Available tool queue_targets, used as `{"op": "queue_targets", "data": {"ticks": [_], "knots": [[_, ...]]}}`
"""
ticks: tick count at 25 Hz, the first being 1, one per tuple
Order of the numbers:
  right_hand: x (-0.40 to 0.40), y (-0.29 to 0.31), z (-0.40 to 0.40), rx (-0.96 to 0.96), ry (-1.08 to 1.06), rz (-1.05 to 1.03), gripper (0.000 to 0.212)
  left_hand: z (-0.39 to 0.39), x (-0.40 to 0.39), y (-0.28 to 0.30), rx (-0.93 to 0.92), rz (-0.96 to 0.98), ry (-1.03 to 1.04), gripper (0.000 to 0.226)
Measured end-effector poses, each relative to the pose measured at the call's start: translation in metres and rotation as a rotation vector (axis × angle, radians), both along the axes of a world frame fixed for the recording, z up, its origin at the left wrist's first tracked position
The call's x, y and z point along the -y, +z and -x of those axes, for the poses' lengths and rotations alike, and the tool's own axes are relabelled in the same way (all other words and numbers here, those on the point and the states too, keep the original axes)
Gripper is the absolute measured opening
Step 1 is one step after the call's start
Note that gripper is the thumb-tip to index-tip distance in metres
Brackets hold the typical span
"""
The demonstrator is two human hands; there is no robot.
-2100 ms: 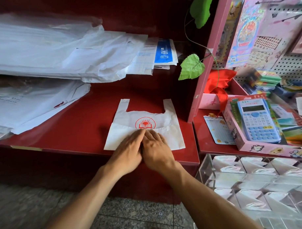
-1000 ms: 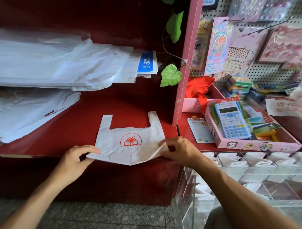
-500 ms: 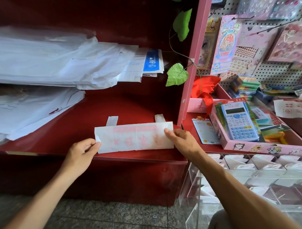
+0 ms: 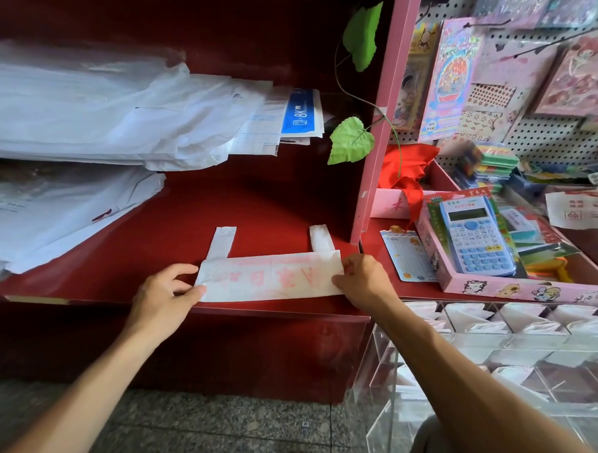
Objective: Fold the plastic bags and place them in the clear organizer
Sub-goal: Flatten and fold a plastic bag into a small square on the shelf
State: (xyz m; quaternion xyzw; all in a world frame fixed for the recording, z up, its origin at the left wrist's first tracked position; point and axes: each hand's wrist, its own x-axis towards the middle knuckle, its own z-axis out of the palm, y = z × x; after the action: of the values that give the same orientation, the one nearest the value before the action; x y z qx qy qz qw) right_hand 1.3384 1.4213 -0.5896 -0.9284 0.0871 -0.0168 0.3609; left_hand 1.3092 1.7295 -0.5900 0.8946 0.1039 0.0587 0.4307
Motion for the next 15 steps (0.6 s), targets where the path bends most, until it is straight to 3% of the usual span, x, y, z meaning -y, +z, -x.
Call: {"op": "queue_targets", "data": {"ticks": [9,12,15], "knots": [[-0.006,0.000,0.005,0.042,-0.075,0.116,0.027,0.005,0.003,0.005,-0.015,-0.166,-0.017,0.015],[-0.017,0.014,0.007,0.271,-0.175,0.210,0.024,0.001,0.006,-0.003,0.141,-0.390,0.006,0.009],[-0.054,0.010,0.002,0.521,0.091,0.304,0.014,-0.009,0.039,-0.003,0.362,-0.506,-0.183,0.033]]}}
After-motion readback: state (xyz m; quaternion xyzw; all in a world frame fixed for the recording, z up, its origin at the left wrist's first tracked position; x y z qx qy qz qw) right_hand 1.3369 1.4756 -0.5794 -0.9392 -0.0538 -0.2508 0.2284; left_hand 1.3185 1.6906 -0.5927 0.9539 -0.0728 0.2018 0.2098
